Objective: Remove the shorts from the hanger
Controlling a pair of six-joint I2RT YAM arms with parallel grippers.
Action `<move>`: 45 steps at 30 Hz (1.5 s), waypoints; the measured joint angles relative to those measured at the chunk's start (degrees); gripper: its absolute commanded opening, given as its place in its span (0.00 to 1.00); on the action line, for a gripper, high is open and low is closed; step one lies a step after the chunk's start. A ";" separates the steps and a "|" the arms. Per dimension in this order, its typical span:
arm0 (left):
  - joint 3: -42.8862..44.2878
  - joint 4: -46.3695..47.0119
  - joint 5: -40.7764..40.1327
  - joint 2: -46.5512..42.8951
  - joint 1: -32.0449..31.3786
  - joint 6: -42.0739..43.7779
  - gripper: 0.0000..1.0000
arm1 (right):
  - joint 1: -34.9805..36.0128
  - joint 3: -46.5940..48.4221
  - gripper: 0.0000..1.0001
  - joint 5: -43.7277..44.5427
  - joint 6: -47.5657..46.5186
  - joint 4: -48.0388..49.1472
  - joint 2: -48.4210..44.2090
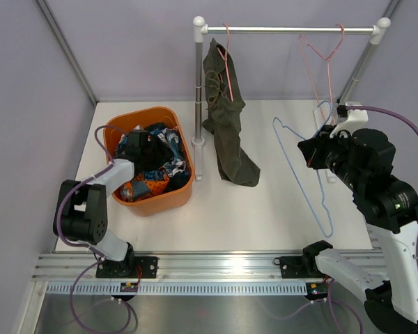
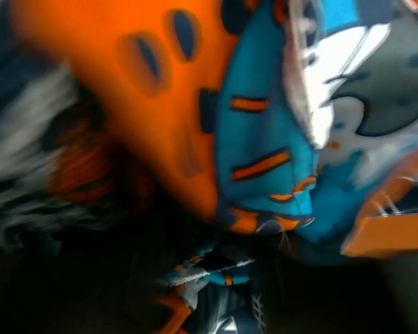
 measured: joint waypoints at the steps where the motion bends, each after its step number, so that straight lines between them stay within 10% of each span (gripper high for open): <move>1: -0.07 0.55 0.42 -0.02 -0.07 -0.63 0.82 | 0.00 0.48 0.00 -0.04 -0.02 -0.02 0.61; 6: 1.14 -1.14 0.37 -5.07 0.00 -0.57 0.99 | 0.00 2.84 0.00 -0.02 -0.17 0.04 2.97; 21: 19.63 -12.87 5.75 -26.97 0.04 13.51 0.99 | 0.00 9.81 0.00 0.66 -4.22 0.57 11.72; 45: -8.22 -22.51 11.52 -65.46 -3.08 27.65 0.99 | -16.41 34.49 0.00 -11.02 -10.67 15.02 41.44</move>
